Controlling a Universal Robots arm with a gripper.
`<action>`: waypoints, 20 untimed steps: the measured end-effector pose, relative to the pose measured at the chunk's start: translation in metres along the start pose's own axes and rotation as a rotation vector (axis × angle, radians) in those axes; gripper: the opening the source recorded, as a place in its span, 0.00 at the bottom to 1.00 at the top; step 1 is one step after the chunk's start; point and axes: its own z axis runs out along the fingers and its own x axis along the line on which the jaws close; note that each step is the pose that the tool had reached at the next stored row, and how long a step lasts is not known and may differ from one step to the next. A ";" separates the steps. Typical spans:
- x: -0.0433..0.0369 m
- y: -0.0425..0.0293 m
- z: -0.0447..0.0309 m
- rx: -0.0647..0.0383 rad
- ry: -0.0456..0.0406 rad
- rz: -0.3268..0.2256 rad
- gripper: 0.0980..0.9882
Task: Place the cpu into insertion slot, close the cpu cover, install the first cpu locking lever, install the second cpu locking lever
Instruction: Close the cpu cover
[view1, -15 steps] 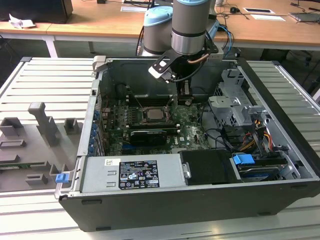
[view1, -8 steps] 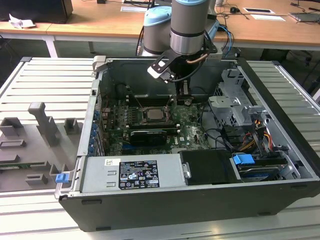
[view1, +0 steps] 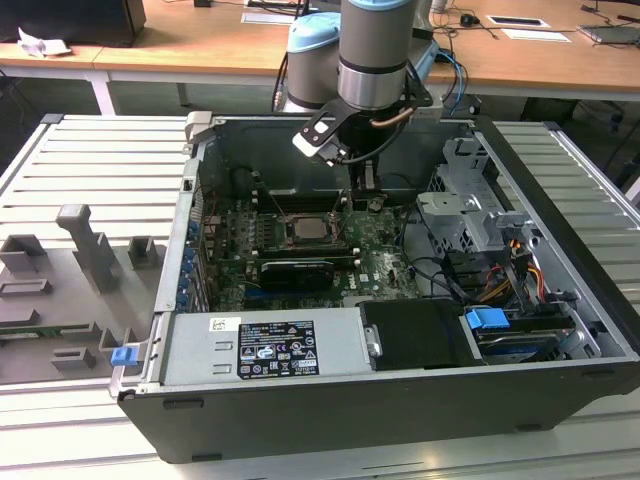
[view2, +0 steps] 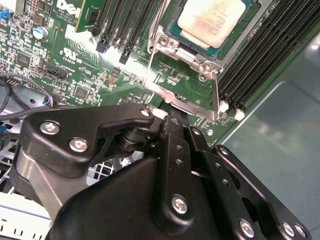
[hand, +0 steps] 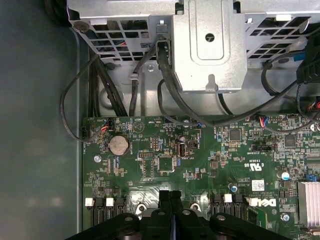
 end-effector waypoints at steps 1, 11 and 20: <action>0.0000 -0.0002 0.0000 0.000 -0.0001 0.000 0.01; -0.0001 -0.0025 -0.0002 0.000 0.0000 0.000 0.01; -0.0001 -0.0044 -0.0003 0.000 0.0000 0.000 0.01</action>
